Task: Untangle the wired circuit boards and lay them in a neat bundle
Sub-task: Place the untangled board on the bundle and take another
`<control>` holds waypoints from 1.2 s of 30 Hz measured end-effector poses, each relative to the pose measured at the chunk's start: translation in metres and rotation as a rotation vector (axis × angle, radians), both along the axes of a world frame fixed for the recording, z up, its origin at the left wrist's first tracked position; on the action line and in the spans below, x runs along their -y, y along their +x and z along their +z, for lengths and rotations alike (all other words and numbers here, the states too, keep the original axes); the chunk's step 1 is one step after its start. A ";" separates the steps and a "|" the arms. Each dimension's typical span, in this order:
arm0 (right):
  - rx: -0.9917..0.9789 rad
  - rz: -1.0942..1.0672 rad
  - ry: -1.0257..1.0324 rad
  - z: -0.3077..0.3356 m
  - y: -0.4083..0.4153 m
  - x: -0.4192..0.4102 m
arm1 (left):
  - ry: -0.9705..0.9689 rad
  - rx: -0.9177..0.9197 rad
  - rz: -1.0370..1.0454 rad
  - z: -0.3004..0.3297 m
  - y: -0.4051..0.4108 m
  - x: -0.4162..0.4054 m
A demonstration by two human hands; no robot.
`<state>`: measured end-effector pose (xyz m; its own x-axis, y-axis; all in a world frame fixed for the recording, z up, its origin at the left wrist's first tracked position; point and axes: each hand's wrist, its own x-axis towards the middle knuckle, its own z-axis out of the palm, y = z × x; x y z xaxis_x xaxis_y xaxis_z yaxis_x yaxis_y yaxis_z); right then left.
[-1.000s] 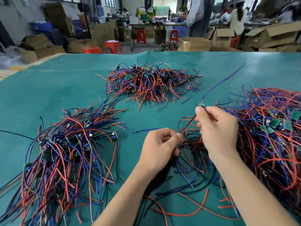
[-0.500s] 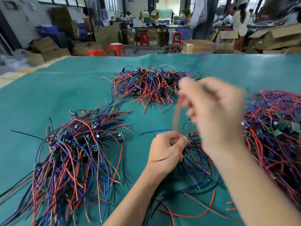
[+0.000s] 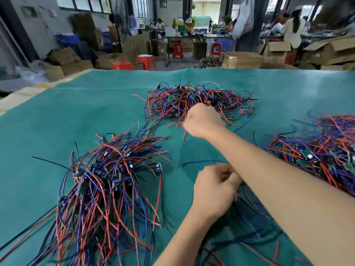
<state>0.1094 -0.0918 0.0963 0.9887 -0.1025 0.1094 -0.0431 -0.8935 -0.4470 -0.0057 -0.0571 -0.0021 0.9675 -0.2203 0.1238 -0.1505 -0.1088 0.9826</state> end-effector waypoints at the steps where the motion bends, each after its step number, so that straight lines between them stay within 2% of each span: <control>1: -0.019 -0.054 -0.022 -0.009 0.009 0.016 | 0.011 0.002 -0.018 0.000 -0.001 0.001; 4: -0.057 -0.139 -0.050 -0.034 0.030 0.060 | 0.106 0.032 0.004 0.002 -0.002 0.002; 8: -0.062 -0.102 0.018 -0.050 0.049 0.090 | 0.094 0.023 -0.004 0.007 -0.004 0.001; 15: -0.094 -0.137 0.187 -0.050 0.078 0.088 | 0.106 0.005 -0.006 0.007 -0.007 0.001; 21: -0.022 -0.185 0.108 -0.055 0.093 0.088 | 0.106 -0.003 -0.007 0.006 -0.005 0.000; 27: 0.041 -0.251 0.185 -0.058 0.085 0.086 | 0.118 0.017 -0.001 0.007 -0.006 -0.001; 32: 0.092 -0.295 0.459 -0.045 0.056 0.090 | 0.060 0.017 -0.011 0.008 -0.006 -0.001; 36: 0.191 -0.299 0.950 -0.020 0.005 0.093 | -0.040 0.002 0.025 0.008 -0.006 -0.001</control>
